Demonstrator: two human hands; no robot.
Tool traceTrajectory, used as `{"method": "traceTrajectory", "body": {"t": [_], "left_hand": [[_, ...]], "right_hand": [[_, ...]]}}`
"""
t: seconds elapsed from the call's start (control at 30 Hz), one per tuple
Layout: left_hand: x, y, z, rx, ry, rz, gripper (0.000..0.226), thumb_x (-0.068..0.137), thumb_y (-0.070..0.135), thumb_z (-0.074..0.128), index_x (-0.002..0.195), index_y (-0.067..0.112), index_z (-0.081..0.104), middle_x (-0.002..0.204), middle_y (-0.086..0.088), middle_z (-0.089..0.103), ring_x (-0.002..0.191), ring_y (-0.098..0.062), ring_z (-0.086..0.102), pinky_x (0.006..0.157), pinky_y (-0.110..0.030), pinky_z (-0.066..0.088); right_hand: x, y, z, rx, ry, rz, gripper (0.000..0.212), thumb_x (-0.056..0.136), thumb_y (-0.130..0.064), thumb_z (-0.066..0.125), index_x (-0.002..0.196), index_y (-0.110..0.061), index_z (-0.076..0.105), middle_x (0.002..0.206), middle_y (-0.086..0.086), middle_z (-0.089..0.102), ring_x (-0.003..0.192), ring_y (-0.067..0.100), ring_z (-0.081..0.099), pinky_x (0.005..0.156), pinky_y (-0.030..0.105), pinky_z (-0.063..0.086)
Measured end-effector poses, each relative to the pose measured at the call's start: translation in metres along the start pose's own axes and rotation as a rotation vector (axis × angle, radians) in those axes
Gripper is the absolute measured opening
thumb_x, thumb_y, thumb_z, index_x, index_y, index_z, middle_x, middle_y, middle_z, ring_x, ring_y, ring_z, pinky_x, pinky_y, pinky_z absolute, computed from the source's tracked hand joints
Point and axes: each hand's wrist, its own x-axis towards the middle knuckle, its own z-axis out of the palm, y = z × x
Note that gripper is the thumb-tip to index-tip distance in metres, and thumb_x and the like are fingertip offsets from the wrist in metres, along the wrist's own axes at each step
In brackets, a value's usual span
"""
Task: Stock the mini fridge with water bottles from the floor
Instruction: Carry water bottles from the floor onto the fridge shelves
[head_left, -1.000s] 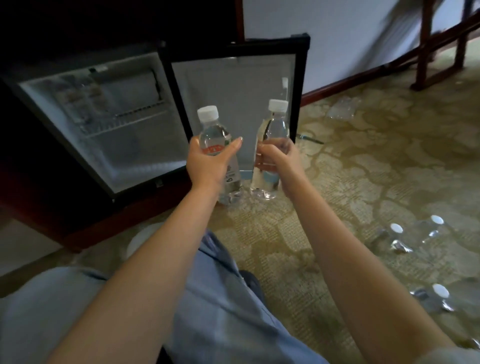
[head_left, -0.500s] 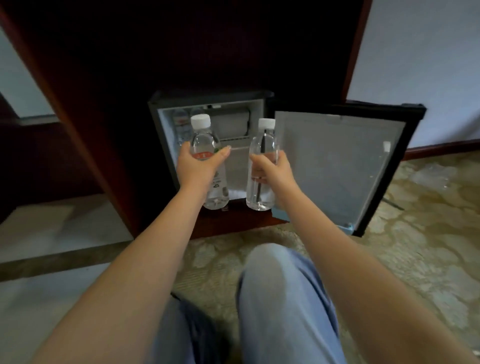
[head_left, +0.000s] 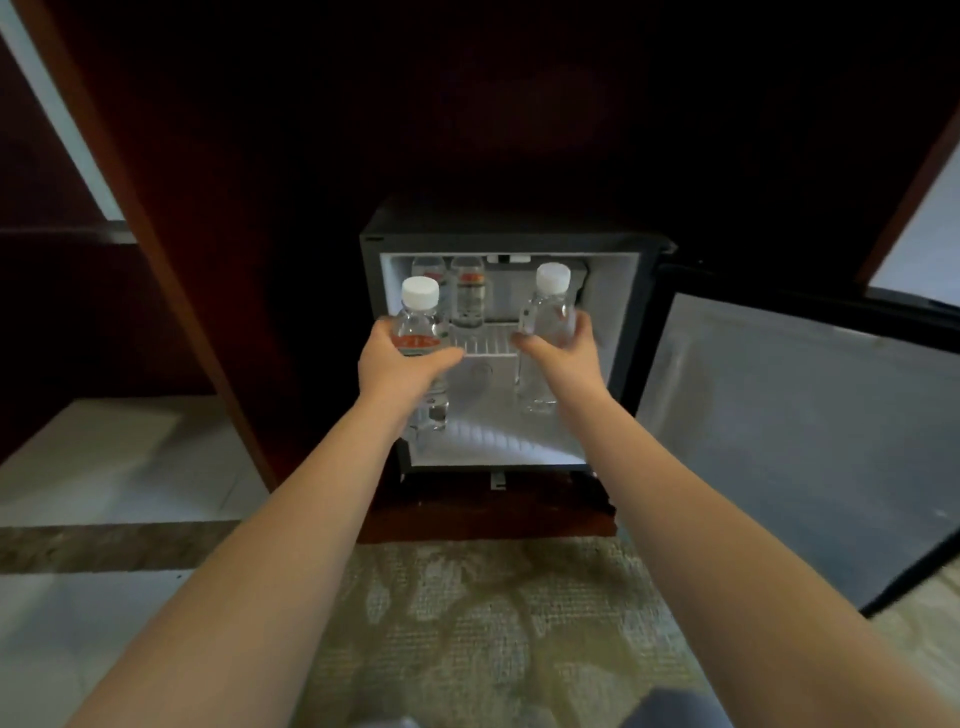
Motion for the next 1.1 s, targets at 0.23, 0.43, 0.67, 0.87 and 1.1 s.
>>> {"method": "traceTrajectory", "body": {"t": [0.23,0.43,0.67,0.87,1.1], "left_hand": [[0.073,-0.03,0.036,0.033,-0.01,-0.008,0.054,0.065,0.022,0.084,0.106,0.026,0.048,0.101,0.006,0.062,0.097,-0.014,0.06,0.084,-0.029,0.047],[0.109,-0.052,0.062,0.023,-0.053,0.077,0.053,0.066,0.018,0.083,0.108,0.023,0.051,0.099,0.008,0.063,0.098,-0.012,0.062,0.085,-0.029,0.048],[0.132,-0.065,0.082,-0.037,0.035,0.089,0.062,0.062,0.023,0.085,0.114,0.024,0.052,0.107,0.005,0.065,0.101,-0.012,0.062,0.089,-0.03,0.05],[0.139,-0.078,0.086,-0.032,0.015,0.063,0.064,0.063,0.024,0.084,0.118,0.022,0.052,0.111,0.004,0.064,0.104,-0.014,0.061,0.094,-0.039,0.05],[0.142,-0.089,0.083,-0.052,0.009,0.073,0.051,0.063,0.018,0.085,0.102,0.029,0.053,0.097,0.01,0.066,0.096,-0.011,0.064,0.092,-0.038,0.052]], "right_hand": [[0.091,0.042,0.006,-0.052,0.12,-0.061,0.068,0.079,-0.018,0.076,0.135,-0.022,0.037,0.131,0.001,0.051,0.122,0.021,0.05,0.1,0.04,0.045],[0.136,0.066,0.006,-0.078,0.237,-0.066,0.07,0.081,-0.018,0.073,0.139,-0.026,0.035,0.119,-0.006,0.048,0.109,0.012,0.047,0.082,0.025,0.038],[0.183,0.072,0.015,-0.159,0.219,-0.122,0.071,0.075,-0.023,0.079,0.135,-0.023,0.04,0.125,-0.001,0.056,0.111,0.016,0.057,0.089,0.033,0.05],[0.211,0.07,0.025,-0.344,0.22,-0.086,0.068,0.069,-0.035,0.081,0.125,-0.027,0.043,0.11,-0.002,0.061,0.096,0.02,0.066,0.081,0.041,0.058],[0.204,0.082,0.016,-0.409,0.324,-0.198,0.068,0.072,-0.038,0.079,0.129,-0.024,0.045,0.109,-0.007,0.058,0.095,0.012,0.055,0.078,0.03,0.048]]}}
